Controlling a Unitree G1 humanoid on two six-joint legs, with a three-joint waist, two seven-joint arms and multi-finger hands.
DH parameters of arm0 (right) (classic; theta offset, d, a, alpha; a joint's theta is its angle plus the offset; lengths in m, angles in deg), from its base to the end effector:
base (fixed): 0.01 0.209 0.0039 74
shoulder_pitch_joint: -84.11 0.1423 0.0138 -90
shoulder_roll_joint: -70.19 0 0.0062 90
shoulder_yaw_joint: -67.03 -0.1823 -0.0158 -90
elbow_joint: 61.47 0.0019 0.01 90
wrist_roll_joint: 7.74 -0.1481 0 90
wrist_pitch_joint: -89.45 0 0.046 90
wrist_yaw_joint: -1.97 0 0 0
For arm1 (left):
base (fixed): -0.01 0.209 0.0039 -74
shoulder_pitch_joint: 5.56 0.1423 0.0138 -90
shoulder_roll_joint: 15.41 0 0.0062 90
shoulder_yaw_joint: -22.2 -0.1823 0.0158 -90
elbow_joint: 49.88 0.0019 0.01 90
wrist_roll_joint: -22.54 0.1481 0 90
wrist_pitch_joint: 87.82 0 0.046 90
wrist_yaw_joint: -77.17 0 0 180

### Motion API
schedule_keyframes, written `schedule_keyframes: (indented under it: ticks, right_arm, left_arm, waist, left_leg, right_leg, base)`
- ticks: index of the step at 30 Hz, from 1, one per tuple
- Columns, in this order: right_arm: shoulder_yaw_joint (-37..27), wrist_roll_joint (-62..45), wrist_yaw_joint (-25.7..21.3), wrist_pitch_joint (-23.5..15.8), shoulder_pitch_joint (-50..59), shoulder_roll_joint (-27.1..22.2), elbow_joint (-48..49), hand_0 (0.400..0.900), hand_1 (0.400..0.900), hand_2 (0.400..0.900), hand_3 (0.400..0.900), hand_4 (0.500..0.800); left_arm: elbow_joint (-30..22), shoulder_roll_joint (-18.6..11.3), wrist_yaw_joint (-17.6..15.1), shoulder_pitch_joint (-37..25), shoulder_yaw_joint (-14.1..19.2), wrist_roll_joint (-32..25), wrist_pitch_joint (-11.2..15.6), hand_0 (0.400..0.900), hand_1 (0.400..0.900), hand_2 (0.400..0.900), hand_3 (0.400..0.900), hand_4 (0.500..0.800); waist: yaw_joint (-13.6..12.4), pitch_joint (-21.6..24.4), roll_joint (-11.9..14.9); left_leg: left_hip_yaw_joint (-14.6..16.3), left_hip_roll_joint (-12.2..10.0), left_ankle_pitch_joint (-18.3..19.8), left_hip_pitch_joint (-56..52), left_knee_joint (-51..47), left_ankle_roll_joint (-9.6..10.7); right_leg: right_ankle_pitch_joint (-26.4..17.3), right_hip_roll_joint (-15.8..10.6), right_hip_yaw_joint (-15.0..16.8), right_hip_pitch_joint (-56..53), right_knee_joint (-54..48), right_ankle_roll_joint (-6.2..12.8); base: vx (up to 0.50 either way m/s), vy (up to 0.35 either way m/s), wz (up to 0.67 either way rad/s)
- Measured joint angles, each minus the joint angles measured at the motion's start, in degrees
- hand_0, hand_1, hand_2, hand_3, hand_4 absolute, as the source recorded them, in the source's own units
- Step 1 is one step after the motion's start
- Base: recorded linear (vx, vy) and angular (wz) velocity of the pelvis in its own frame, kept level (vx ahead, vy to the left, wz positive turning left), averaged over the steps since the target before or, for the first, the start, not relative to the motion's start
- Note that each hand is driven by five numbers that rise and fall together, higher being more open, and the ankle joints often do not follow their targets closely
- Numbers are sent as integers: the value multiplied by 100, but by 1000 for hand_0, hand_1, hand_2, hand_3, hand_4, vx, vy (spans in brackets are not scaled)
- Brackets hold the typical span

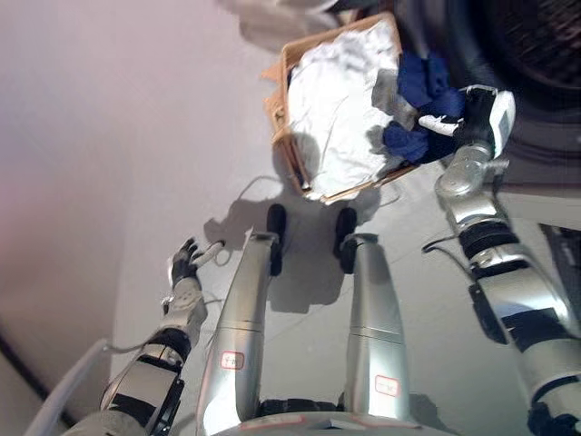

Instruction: Put the clothes in the basket into the washing machine.

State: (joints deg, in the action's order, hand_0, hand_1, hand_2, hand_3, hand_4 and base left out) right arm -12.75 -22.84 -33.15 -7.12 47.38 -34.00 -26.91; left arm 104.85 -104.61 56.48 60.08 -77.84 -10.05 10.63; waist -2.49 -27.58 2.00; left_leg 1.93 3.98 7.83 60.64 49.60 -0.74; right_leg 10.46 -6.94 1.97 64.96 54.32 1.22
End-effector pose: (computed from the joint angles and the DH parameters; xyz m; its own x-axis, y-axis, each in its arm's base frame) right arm 0.3572 -0.2379 0.1592 0.7525 -0.6091 0.2504 0.6552 0.7309 -0.1910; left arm 0.2434 0.2102 -0.0437 0.7131 0.4602 -0.5289 -0.4861 0.8681 0.1001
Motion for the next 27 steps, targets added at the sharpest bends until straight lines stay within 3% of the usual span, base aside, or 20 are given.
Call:
schedule_keyframes:
  ticks: [6,10,15,19,22,23,26,27]
  right_arm:
    - [-786,-2047,98,-613,-130,144,-95,400,400,400,400,500]
    - [-1111,-2996,281,-764,64,146,-507,400,400,400,400,500]
    - [-1506,-4124,441,-984,857,-158,-1380,400,400,400,400,500]
    - [-1571,-4586,491,-999,1173,-448,-1855,400,400,400,400,500]
    - [-1562,-4683,532,-964,1282,-500,-1959,400,400,400,400,500]
    - [-1561,-4683,555,-954,1366,-501,-2054,461,461,461,461,536]
    - [-1570,-4800,557,-948,1515,-503,-2133,473,473,473,473,544]
    - [-1578,-4812,556,-948,1530,-507,-2133,508,508,508,508,565]
  left_arm:
    - [202,-47,146,116,296,4,-174,900,900,900,900,800]
    - [418,-94,305,209,328,13,-214,900,900,900,900,800]
    - [609,148,498,413,301,119,-330,900,900,900,900,800]
    - [578,357,547,671,31,157,-323,900,900,900,900,800]
    - [575,349,556,784,-41,177,-319,900,900,900,900,800]
    - [575,352,596,814,-70,179,-322,900,900,900,900,800]
    - [575,381,678,864,-206,301,-326,900,900,900,900,800]
    - [575,401,693,867,-217,328,-325,900,900,900,900,800]
  waist:
    - [-33,1,-1]
    - [-84,14,-73]
    - [-209,129,-648]
    - [-307,479,-1143]
    - [-335,514,-1197]
    - [-335,514,-1197]
    - [-339,514,-1197]
    - [-345,514,-1197]
  left_leg:
    - [91,-55,14,-592,-374,9]
    - [119,-77,-30,-993,-654,35]
    - [236,-71,-186,-1435,-1108,-29]
    - [244,66,-372,-1701,-1650,-32]
    - [252,126,-508,-1858,-1929,-14]
    - [251,126,-527,-1886,-2005,5]
    - [235,125,-611,-1906,-2144,31]
    - [232,126,-635,-1915,-2189,43]
  right_leg:
    - [-67,80,87,-536,-371,-1]
    - [-105,107,97,-894,-619,-20]
    - [-214,116,182,-1260,-948,31]
    - [-263,-6,205,-1419,-1203,99]
    - [-273,-42,234,-1451,-1258,100]
    - [-270,-37,233,-1452,-1288,105]
    - [-289,-34,218,-1427,-1327,78]
    - [-291,-36,217,-1422,-1331,74]
  base:
    - [104,-25,-13]
    - [137,-29,-11]
    - [123,-25,-3]
    - [109,-36,0]
    - [91,-53,-1]
    - [77,-61,1]
    - [48,-46,0]
    - [63,-67,2]
